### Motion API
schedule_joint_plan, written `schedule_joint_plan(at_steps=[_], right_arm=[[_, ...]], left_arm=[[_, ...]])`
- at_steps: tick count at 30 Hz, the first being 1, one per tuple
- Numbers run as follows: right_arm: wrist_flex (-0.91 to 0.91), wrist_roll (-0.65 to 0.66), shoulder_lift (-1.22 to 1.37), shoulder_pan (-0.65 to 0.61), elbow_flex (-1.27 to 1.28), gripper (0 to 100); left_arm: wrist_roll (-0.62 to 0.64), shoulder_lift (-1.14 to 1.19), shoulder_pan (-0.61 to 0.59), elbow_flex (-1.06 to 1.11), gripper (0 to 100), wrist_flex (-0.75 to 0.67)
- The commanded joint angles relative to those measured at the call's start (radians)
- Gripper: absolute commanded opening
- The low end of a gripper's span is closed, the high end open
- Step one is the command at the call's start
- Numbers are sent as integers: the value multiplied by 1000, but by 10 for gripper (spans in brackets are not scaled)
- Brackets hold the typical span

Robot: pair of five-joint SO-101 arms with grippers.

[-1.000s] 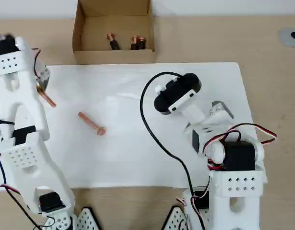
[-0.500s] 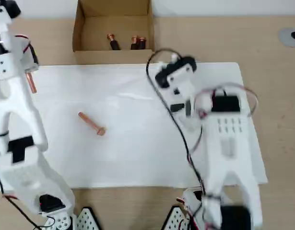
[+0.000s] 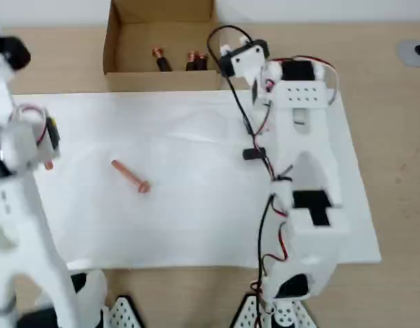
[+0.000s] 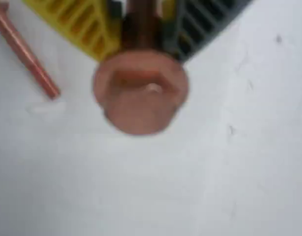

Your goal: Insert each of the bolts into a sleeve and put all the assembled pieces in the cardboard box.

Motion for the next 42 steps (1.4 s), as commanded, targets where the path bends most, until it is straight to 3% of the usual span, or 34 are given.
schedule_joint_plan(at_steps=[1, 6, 12, 31, 38, 42], right_arm=[[3, -12, 71, -64, -173, 281], [3, -14, 214, -133, -308, 281], [5, -98, 389, -97, -484, 281], [81, -127, 621, -58, -628, 277], [81, -127, 639, -25, -628, 150], [81, -127, 648, -5, -628, 127]], left_arm=[[-9, -220, 17, 236, 9, -160], [-9, -423, 14, 473, 9, -272], [-66, -593, 11, 600, 9, -305], [-84, -688, 9, 651, 9, -301], [-84, -688, 9, 651, 9, -301], [-84, -688, 9, 651, 9, -301]])
